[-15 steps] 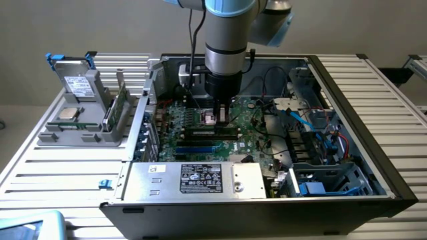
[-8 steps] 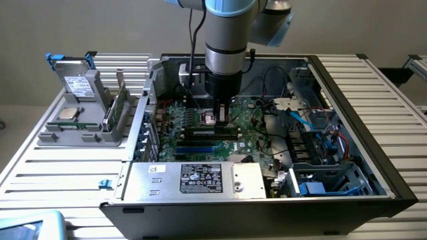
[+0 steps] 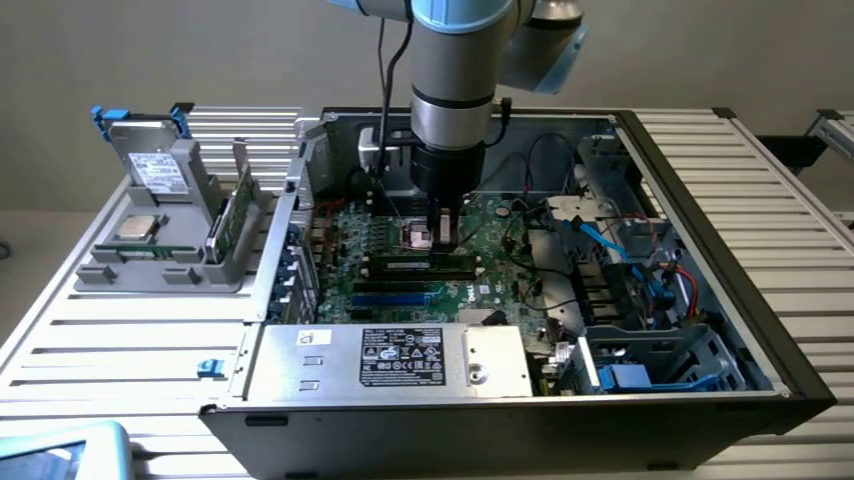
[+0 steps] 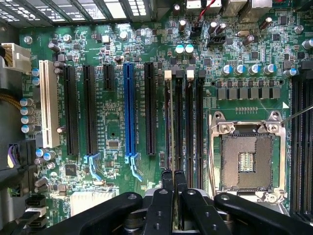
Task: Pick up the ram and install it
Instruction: 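Insert the ram into the slot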
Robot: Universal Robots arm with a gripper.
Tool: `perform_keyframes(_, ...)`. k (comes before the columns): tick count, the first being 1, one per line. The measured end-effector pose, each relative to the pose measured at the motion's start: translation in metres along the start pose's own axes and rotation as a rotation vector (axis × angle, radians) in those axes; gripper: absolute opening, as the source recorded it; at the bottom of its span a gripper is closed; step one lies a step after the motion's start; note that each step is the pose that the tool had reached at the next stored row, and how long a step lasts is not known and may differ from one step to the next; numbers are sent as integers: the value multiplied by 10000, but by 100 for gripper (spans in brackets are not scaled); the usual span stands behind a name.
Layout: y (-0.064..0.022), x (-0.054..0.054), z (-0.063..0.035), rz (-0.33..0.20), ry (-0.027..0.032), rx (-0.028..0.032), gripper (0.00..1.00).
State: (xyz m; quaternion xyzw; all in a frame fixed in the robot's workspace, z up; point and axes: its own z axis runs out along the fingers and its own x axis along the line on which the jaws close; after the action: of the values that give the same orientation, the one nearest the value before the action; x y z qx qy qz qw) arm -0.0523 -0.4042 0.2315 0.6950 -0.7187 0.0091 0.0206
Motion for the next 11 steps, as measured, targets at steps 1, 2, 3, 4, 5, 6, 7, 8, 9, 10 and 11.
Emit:
perform_keyframes(1,0,0,-2,0,4,0,13)
perform_keyframes(2,0,1,-7,0,8,-1,13)
perform_keyframes(3,0,2,-12,1,7,0,13)
perform_keyframes(4,0,3,-14,1,11,1,13)
perform_keyframes(5,0,4,-15,0,15,2,13)
perform_keyframes(6,0,5,-16,1,21,1,13)
perform_keyframes(7,0,7,-16,1,28,1,13)
perform_keyframes(8,0,9,-16,1,37,1,13)
perform_keyframes(9,0,14,-16,-1,45,1,13)
perform_keyframes(10,0,15,-16,-1,51,1,13)
perform_keyframes(11,-1,14,-16,-3,54,2,13)
